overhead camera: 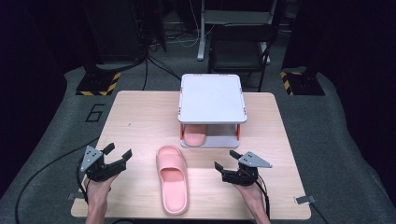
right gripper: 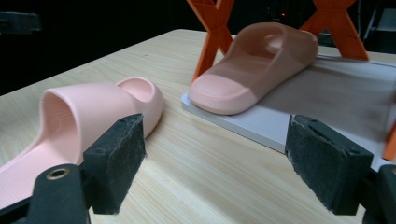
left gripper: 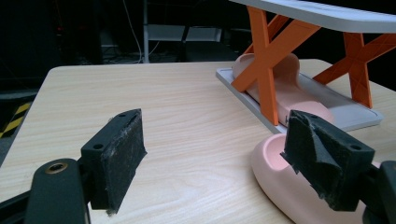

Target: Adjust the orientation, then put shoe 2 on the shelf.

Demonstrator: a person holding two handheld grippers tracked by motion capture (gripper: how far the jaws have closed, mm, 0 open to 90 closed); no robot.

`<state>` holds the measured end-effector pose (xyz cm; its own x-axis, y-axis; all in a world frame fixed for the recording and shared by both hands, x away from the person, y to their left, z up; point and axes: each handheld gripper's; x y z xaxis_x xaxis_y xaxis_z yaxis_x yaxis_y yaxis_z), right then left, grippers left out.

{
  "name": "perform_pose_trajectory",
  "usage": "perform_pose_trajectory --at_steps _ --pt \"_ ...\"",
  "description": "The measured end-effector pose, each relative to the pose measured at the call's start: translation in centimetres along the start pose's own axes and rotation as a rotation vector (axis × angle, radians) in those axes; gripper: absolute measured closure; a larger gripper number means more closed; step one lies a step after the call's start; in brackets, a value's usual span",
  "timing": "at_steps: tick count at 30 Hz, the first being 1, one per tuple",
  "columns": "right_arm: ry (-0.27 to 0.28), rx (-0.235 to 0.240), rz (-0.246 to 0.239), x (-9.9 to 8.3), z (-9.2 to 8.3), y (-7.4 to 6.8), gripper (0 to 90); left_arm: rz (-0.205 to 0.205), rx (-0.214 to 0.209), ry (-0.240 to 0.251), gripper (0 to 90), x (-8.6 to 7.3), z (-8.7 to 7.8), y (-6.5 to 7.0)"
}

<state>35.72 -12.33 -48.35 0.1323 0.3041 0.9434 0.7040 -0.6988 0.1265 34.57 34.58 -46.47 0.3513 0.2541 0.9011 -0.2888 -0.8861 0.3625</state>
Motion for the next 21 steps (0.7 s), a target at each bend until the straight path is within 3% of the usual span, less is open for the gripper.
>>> perform_pose_trajectory --at_steps 13,21 --pt "0.000 0.034 -0.011 0.2 1.0 -1.3 21.0 0.005 0.002 -0.017 19.8 -0.3 0.2 0.2" --pt "0.002 0.096 -0.038 0.7 2.7 -3.4 22.9 0.004 0.004 -0.019 19.8 -0.3 0.1 0.1"
Point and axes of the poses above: each handheld gripper's, and its own axes: z roughly forward along the jaws, x roughly out of its top, y roughly to its right, and after that the axes turned 15 degrees about -z, right-handed
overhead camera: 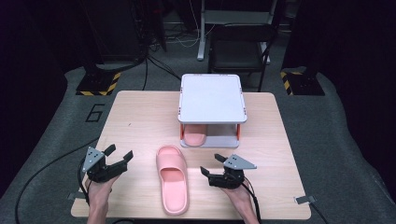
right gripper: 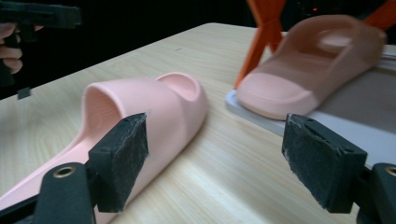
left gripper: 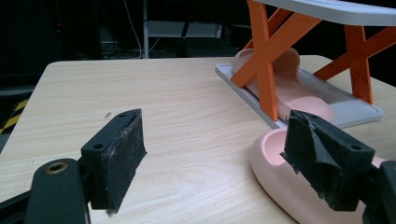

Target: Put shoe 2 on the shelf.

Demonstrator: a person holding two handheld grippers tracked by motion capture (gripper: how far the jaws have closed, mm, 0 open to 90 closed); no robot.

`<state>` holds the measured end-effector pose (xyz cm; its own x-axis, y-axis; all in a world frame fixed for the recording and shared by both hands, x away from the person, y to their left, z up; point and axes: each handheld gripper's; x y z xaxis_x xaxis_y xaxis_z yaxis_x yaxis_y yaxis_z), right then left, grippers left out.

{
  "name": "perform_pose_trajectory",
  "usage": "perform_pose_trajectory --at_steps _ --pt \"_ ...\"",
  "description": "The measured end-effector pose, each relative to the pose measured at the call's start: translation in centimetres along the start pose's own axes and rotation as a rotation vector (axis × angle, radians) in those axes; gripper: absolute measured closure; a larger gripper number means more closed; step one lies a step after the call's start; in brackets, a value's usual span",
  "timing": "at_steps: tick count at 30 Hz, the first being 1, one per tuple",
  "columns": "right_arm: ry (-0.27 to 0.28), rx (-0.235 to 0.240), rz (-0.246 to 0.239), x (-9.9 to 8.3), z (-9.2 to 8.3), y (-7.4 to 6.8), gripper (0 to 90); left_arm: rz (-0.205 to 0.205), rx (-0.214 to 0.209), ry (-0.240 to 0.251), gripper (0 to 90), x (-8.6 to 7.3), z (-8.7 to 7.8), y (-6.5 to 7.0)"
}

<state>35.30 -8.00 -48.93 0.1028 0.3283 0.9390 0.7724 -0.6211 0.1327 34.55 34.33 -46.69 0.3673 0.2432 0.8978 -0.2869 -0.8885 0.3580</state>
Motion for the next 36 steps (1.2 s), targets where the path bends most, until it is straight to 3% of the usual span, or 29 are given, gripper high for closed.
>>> perform_pose_trajectory --at_steps 8,10,16,18,21,25,28,31,36 --pt "-0.043 0.086 -0.075 0.3 3.0 -2.7 27.6 -0.012 0.008 -0.002 19.9 -0.2 -0.3 -0.5" --pt "-0.067 0.093 -0.074 0.3 3.6 -3.3 27.8 -0.014 0.008 0.011 19.8 -0.4 -0.2 -0.5" --pt "-0.123 0.084 -0.096 -0.2 5.6 -3.6 37.6 -0.003 0.009 -0.013 19.8 -0.6 -0.1 -0.5" --pt "-0.119 0.098 -0.069 -0.4 6.0 -3.5 41.5 -0.003 0.008 -0.012 19.8 -0.5 -0.1 -0.5" --pt "-0.138 0.135 -0.067 -0.4 6.0 -3.4 50.5 -0.007 0.010 -0.008 19.8 -0.5 -0.1 -0.5" --pt "-0.117 0.174 -0.069 -0.4 6.0 -3.5 62.0 -0.005 0.009 -0.010 19.8 -0.6 -0.1 -0.5" --pt "-0.117 0.186 -0.053 -0.3 5.9 -3.5 69.7 -0.004 0.009 -0.011 19.8 -0.5 -0.1 -0.5" --pt "-0.129 0.192 -0.070 -0.1 5.6 -3.3 75.8 -0.005 0.008 -0.015 19.8 -0.5 -0.1 -0.5" --pt "-0.109 0.187 -0.041 0.1 4.8 -2.6 84.4 -0.008 0.007 -0.006 19.8 -0.5 0.2 -0.4"
Point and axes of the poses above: each handheld gripper's, and its own axes: z roughly forward along the jaws, x roughly out of its top, y roughly to its right, and after that the axes turned 15 degrees about -z, right-handed
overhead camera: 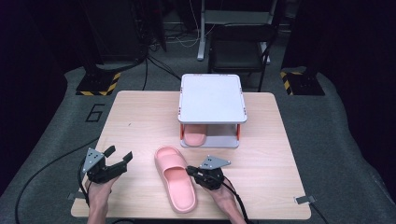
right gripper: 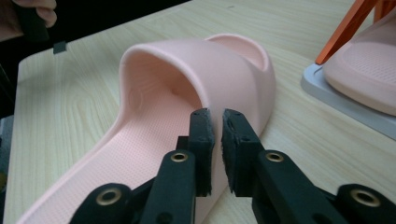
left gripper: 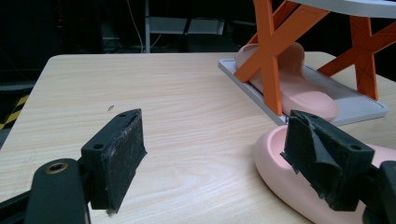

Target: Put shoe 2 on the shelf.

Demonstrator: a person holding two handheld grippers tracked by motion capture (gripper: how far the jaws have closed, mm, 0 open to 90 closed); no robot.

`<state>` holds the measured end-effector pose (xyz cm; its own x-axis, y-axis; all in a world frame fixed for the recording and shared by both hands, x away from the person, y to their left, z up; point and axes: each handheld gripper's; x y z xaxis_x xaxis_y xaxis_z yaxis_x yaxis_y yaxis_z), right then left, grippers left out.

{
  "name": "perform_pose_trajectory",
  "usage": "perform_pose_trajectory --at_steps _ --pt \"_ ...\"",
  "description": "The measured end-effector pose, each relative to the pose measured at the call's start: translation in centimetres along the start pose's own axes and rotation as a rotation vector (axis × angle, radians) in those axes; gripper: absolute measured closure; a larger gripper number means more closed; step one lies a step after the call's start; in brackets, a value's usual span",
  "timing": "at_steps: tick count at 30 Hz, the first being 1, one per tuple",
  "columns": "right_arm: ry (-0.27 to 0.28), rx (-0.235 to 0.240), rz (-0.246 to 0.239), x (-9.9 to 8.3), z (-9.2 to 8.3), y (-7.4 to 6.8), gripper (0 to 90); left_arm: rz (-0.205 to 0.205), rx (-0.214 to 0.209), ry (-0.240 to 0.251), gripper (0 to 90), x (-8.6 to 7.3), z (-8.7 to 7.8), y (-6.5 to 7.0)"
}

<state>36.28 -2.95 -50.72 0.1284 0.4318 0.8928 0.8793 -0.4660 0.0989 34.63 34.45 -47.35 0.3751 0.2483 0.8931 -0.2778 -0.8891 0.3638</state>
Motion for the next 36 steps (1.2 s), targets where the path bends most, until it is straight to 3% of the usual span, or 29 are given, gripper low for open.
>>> perform_pose_trajectory --at_steps 3,8,10,12,16,17,22,26,29,33,36 --pt "0.007 -0.012 -0.013 -0.1 -0.4 0.5 82.9 0.006 -0.005 -0.012 19.8 0.0 0.1 0.1" --pt "0.012 0.021 0.009 0.0 -0.2 0.1 58.2 0.005 -0.007 -0.004 19.8 -0.1 0.3 0.2" --pt "0.000 0.005 0.016 0.0 0.3 -0.2 52.2 0.005 -0.005 -0.012 19.8 -0.1 0.3 0.3" --pt "-0.018 -0.012 0.015 -0.1 1.1 -0.3 52.5 0.008 -0.009 -0.006 19.8 -0.1 0.4 0.3" --pt "-0.040 -0.039 0.018 0.1 2.3 -0.5 65.5 0.010 -0.009 -0.012 19.8 -0.2 0.4 0.3" --pt "-0.039 -0.059 0.003 0.1 2.4 -0.5 70.3 0.008 -0.008 -0.013 19.8 -0.2 0.4 0.2" --pt "-0.061 -0.110 -0.036 0.2 2.2 -0.7 77.4 0.002 -0.007 -0.005 19.8 -0.2 0.3 0.2" --pt "-0.078 -0.125 -0.068 0.2 1.3 -1.0 83.2 0.005 -0.005 -0.016 19.8 -0.1 0.3 0.2" --pt "-0.078 -0.109 -0.079 0.2 0.1 -1.2 84.2 0.005 -0.010 -0.019 19.8 -0.1 0.4 0.3" --pt "-0.081 -0.161 -0.120 0.2 -2.0 -1.0 84.1 0.010 -0.013 -0.018 19.8 -0.1 0.6 0.5" --pt "-0.070 -0.189 -0.109 0.0 -3.2 -0.4 84.1 0.006 -0.017 -0.008 19.8 -0.1 0.8 0.7"
Point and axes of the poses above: each handheld gripper's, and its own axes: z roughly forward along the jaws, x roughly out of its top, y roughly to its right, and after that the axes turned 15 degrees about -z, right-handed
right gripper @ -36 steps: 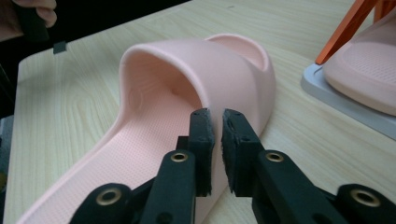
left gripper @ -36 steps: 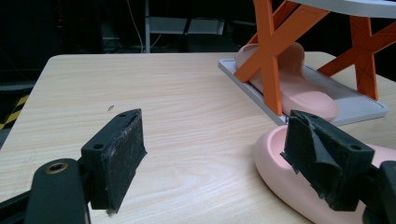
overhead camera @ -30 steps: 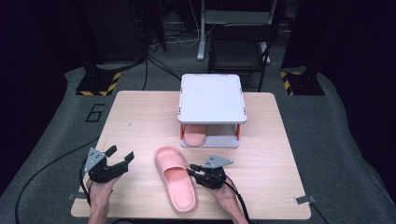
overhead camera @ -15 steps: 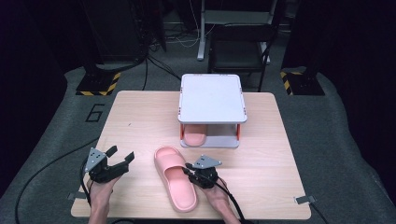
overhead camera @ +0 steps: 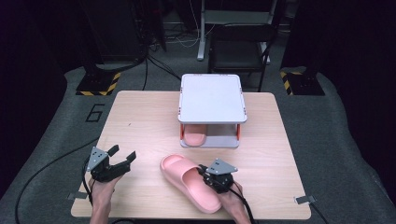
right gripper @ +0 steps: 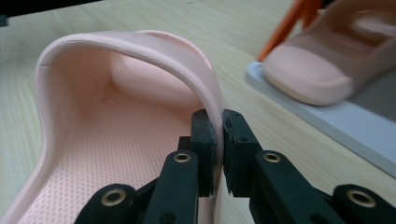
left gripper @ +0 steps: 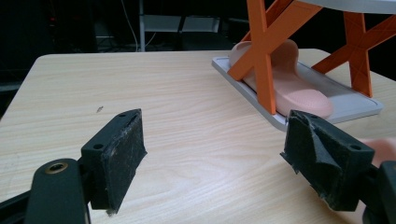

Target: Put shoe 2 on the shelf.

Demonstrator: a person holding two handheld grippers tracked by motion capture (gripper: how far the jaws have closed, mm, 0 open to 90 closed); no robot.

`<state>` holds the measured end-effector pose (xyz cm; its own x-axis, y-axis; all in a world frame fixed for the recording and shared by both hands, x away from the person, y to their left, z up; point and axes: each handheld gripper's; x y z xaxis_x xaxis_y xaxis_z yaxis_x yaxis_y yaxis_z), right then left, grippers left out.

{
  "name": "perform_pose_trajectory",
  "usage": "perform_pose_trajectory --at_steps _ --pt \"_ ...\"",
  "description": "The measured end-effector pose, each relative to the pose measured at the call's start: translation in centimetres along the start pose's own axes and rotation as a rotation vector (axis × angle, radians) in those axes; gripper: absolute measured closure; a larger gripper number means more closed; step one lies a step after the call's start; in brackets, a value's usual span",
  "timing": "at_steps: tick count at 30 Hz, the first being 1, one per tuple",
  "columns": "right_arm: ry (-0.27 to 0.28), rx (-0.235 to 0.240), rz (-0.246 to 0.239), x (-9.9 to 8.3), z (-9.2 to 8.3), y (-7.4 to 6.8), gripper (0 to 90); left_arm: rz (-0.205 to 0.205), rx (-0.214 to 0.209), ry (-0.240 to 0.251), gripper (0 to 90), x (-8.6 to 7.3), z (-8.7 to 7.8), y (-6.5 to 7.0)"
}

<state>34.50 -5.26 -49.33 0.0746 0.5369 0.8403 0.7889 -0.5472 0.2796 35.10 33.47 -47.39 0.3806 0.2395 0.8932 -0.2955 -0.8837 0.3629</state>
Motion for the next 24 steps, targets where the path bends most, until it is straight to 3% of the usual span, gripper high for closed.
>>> perform_pose_trajectory --at_steps 4,5,9,15,21,24 --pt "-0.004 -0.089 0.055 -1.1 -2.4 2.7 84.0 0.006 0.000 -0.007 19.9 0.1 0.2 0.1" --pt "-0.002 -0.126 0.103 -1.4 -2.9 3.4 84.0 0.003 -0.003 -0.009 19.8 0.1 0.2 0.2" --pt "-0.035 -0.232 0.159 -2.6 -3.8 6.2 83.9 0.009 -0.010 -0.014 19.8 0.0 0.5 0.4" --pt "-0.098 -0.388 0.218 -3.6 -3.4 9.2 83.4 0.010 -0.007 -0.021 19.8 -0.1 0.6 0.2" --pt "-0.135 -0.457 0.264 -3.8 -2.0 10.4 82.7 0.011 -0.004 -0.025 19.8 -0.1 0.4 0.1" --pt "-0.130 -0.482 0.259 -3.7 -1.3 10.7 82.3 0.007 0.000 -0.027 19.8 -0.1 0.3 0.0"
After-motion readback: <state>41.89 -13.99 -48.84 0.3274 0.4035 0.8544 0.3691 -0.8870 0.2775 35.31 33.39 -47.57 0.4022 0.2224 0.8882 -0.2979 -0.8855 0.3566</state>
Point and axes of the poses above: each handheld gripper's, and its own axes: z roughly forward along the jaws, x roughly out of its top, y roughly to its right, and after that the axes turned 15 degrees about -z, right-handed
